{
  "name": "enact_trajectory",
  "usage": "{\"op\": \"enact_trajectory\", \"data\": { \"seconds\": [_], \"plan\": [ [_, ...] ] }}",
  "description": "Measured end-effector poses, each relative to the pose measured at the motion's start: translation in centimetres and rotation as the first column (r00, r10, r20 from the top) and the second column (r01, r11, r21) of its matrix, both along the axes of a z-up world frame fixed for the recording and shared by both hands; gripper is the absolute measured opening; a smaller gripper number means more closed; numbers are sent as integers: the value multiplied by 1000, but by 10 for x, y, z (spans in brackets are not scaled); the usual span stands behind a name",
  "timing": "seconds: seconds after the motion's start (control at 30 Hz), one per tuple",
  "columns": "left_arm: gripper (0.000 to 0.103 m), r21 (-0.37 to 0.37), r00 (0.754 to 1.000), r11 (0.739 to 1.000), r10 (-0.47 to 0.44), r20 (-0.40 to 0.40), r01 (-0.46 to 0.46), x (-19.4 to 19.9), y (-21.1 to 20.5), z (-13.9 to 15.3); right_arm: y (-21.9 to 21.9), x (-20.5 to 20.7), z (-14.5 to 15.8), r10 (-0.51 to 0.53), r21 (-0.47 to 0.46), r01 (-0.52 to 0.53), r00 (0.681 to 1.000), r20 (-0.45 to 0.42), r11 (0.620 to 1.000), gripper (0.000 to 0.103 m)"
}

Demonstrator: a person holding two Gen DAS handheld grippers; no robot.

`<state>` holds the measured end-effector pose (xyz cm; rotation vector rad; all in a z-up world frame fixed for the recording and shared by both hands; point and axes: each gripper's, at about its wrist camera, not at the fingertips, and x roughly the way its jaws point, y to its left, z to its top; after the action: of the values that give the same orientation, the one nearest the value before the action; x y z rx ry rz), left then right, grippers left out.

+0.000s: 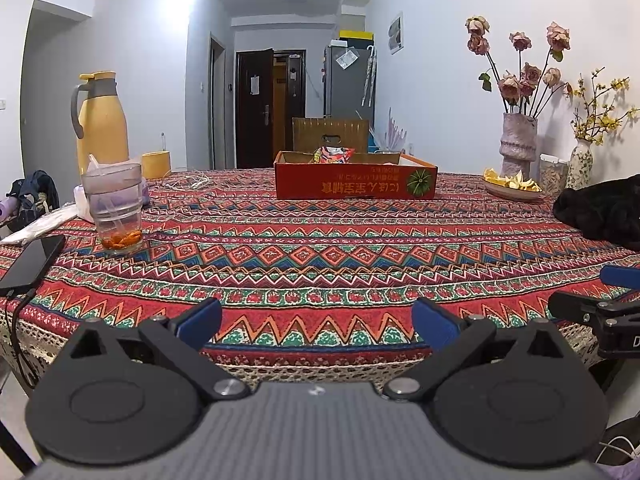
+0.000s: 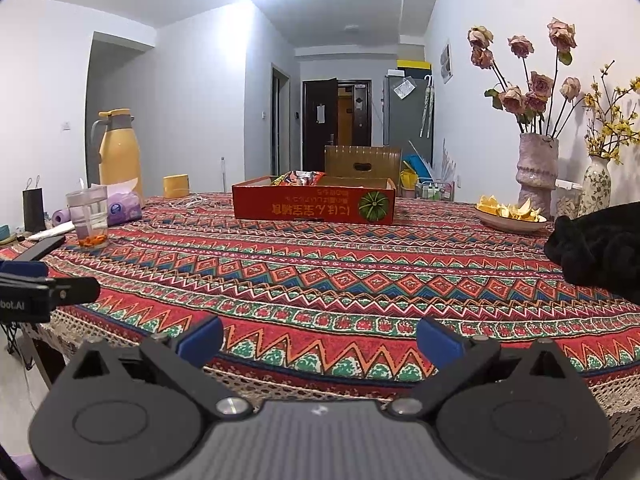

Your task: Organize snacks

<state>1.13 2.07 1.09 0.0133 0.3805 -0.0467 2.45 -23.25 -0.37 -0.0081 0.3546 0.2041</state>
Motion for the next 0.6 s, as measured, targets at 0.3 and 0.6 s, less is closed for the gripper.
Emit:
{"op": "enact_trajectory", "data": {
  "seconds": [0.3,0.6],
  "plan": [
    [103,2,1000,1000,0,3,0,-1,0,1,0,0,-1,-3,-6,3,1000,1,1000,103],
    [103,2,1000,1000,1,5,-1,-1,0,1,-2,1,1,-8,7,8,1000,-1,1000,103]
  ]
}}
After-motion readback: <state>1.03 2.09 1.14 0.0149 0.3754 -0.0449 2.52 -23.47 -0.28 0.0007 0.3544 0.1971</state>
